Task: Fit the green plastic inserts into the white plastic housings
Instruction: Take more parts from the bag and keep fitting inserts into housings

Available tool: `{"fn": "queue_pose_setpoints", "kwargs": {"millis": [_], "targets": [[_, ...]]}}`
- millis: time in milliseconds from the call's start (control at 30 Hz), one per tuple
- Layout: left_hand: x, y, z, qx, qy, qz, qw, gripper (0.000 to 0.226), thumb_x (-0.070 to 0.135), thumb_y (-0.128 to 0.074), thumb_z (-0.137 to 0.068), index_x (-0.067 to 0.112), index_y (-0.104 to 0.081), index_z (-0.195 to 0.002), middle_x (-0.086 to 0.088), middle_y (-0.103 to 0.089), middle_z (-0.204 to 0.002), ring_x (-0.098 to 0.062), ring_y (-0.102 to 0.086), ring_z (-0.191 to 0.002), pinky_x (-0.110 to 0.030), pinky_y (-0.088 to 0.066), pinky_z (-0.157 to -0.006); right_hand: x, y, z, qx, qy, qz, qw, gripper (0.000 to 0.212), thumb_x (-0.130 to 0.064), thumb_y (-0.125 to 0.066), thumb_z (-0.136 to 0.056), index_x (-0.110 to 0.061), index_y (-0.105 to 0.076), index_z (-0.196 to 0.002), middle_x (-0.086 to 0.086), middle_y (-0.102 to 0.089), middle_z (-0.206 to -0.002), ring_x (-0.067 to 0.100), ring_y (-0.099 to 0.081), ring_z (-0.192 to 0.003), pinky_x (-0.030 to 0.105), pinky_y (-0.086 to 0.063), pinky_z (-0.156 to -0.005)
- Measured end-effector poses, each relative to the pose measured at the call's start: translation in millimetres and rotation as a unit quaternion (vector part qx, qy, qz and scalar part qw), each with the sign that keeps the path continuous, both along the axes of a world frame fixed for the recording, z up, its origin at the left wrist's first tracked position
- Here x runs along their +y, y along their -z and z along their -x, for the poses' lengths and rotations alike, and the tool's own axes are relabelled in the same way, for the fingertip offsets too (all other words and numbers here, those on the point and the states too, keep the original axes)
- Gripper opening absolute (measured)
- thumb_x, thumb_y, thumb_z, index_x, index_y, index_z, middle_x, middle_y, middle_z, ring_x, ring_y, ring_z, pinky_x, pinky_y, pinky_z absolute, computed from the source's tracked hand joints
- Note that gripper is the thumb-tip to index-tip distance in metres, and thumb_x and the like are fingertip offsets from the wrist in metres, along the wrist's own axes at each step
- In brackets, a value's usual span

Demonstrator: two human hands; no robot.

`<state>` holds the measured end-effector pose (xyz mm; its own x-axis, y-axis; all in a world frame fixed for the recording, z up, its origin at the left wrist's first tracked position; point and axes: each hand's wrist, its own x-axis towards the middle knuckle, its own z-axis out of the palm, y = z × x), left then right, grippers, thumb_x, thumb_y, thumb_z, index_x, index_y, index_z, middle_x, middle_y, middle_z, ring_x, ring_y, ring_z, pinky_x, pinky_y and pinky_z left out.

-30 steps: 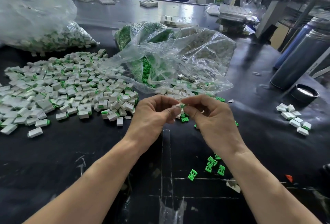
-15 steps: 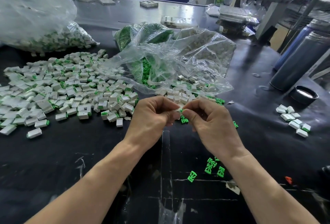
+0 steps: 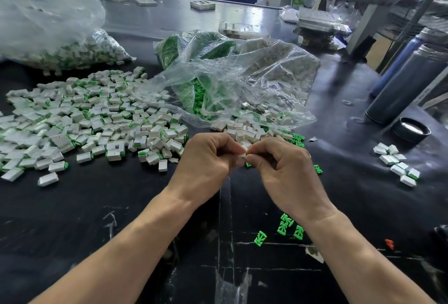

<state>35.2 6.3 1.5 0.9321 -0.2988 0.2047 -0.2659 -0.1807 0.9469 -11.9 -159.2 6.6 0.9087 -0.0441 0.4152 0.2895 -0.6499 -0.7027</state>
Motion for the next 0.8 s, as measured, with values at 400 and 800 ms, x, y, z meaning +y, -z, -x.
{"fn": "queue_pose_setpoints", "kwargs": {"millis": [400,800], "targets": [[-7.3,2.4,-2.1,0.066,0.002,0.111,0.992,0.009,0.004,-0.077,-0.087,0.011,-0.073,-0.09,-0.005,-0.076,-0.085,-0.02,-0.07,-0.08,-0.029,-0.056,-0.082,11.2,10.5,-8.4,0.149,-0.009,-0.382,0.912,0.059,-0.06,-0.048,-0.101,-0.014,-0.077,-0.079,0.022,-0.07,-0.078,0.028,-0.05,-0.052,0.03,-0.037,-0.038],[-15.8,6.9,5.9,0.109,0.066,0.121,0.984,0.01,0.011,-0.074,-0.092,0.005,-0.07,-0.098,-0.017,-0.074,-0.086,-0.023,-0.069,-0.077,-0.042,-0.06,-0.081,30.4,8.2,-3.8,0.203,0.008,-0.448,0.871,0.06,-0.045,-0.039,-0.111,-0.033,-0.078,-0.068,-0.009,-0.059,-0.048,0.0,-0.054,-0.038,0.011,-0.036,-0.035]]}}
